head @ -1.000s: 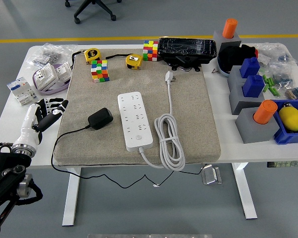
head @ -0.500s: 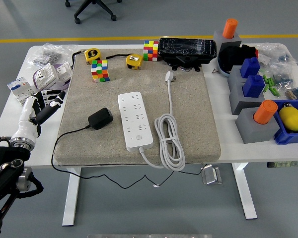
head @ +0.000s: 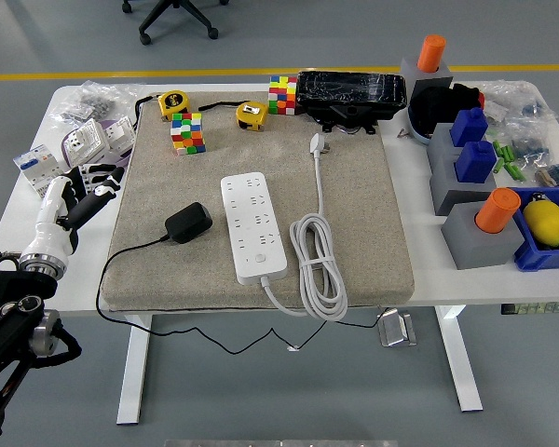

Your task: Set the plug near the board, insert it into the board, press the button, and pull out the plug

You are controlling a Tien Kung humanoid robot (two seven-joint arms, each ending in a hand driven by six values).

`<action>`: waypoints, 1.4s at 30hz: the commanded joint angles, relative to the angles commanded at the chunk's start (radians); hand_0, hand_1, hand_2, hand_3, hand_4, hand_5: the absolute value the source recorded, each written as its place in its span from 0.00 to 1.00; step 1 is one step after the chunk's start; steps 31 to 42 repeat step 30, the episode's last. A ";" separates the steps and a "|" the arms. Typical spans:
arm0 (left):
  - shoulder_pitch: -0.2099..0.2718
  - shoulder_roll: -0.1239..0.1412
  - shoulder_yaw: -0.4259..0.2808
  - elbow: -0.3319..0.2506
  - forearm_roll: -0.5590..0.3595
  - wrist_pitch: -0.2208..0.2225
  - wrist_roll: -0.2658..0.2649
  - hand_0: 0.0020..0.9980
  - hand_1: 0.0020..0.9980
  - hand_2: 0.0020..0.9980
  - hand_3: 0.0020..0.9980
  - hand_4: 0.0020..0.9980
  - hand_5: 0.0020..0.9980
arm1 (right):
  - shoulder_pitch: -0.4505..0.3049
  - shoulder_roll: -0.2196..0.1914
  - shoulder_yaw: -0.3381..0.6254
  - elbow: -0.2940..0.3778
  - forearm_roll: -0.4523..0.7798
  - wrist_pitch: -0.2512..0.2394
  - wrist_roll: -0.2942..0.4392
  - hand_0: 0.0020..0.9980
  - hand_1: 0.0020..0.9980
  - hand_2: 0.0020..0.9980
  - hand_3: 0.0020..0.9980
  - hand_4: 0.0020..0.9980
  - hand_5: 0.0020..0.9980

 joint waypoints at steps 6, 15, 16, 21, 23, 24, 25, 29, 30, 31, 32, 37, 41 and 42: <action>-0.003 -0.004 -0.001 -0.008 0.001 -0.001 0.005 0.57 0.58 0.57 0.58 0.79 0.40 | 0.008 -0.001 0.008 0.000 -0.001 0.000 0.000 0.61 0.64 0.65 0.55 0.95 0.50; -0.015 -0.005 0.013 -0.013 -0.001 -0.003 0.009 0.57 0.58 0.57 0.58 0.79 0.40 | 0.009 0.007 0.018 0.000 -0.004 -0.004 0.006 0.61 0.64 0.65 0.55 0.95 0.50; -0.017 -0.005 0.016 -0.014 0.000 -0.003 0.010 0.57 0.58 0.57 0.58 0.79 0.40 | 0.009 0.007 0.017 0.000 -0.003 -0.004 0.006 0.61 0.64 0.65 0.55 0.95 0.50; -0.021 -0.005 0.020 -0.015 -0.003 -0.003 0.010 0.57 0.58 0.57 0.58 0.79 0.40 | 0.011 0.007 0.019 0.000 -0.001 -0.003 0.004 0.61 0.64 0.65 0.55 0.95 0.50; -0.023 -0.005 0.019 -0.017 -0.003 -0.003 0.010 0.57 0.58 0.57 0.58 0.79 0.40 | 0.014 0.007 0.017 0.000 0.000 -0.002 0.001 0.61 0.64 0.65 0.55 0.95 0.50; -0.024 -0.005 0.019 -0.017 -0.003 -0.003 0.011 0.57 0.58 0.57 0.58 0.79 0.39 | 0.016 0.007 0.016 0.000 0.000 -0.001 0.001 0.60 0.64 0.65 0.55 0.95 0.50; -0.025 -0.005 0.020 -0.017 -0.003 -0.003 0.011 0.57 0.58 0.57 0.58 0.79 0.39 | 0.017 0.007 0.017 0.000 0.001 -0.001 0.000 0.60 0.64 0.65 0.55 0.95 0.50; -0.029 -0.004 0.029 -0.017 -0.004 -0.004 0.012 0.57 0.58 0.57 0.58 0.79 0.39 | 0.018 0.008 0.019 0.001 0.001 -0.001 0.001 0.60 0.64 0.65 0.55 0.95 0.50; -0.030 -0.005 0.030 -0.017 -0.004 -0.004 0.013 0.57 0.58 0.57 0.58 0.79 0.39 | 0.018 0.008 0.019 0.001 0.000 -0.001 0.001 0.60 0.64 0.65 0.55 0.95 0.50; -0.030 -0.005 0.030 -0.017 -0.004 -0.004 0.013 0.57 0.58 0.57 0.58 0.79 0.39 | 0.018 0.008 0.019 0.001 0.000 -0.001 0.001 0.60 0.64 0.65 0.55 0.95 0.50; -0.030 -0.005 0.030 -0.017 -0.004 -0.004 0.013 0.57 0.58 0.57 0.58 0.79 0.39 | 0.018 0.008 0.019 0.001 0.000 -0.001 0.001 0.60 0.64 0.65 0.55 0.95 0.50; -0.030 -0.005 0.030 -0.017 -0.004 -0.004 0.013 0.57 0.58 0.57 0.58 0.79 0.39 | 0.018 0.008 0.019 0.001 0.000 -0.001 0.001 0.60 0.64 0.65 0.55 0.95 0.50; -0.030 -0.005 0.030 -0.017 -0.004 -0.004 0.013 0.57 0.58 0.57 0.58 0.79 0.39 | 0.018 0.008 0.019 0.001 0.000 -0.001 0.001 0.60 0.64 0.65 0.55 0.95 0.50; -0.030 -0.005 0.030 -0.017 -0.004 -0.004 0.013 0.57 0.58 0.57 0.58 0.79 0.39 | 0.018 0.008 0.019 0.001 0.000 -0.001 0.001 0.60 0.64 0.65 0.55 0.95 0.50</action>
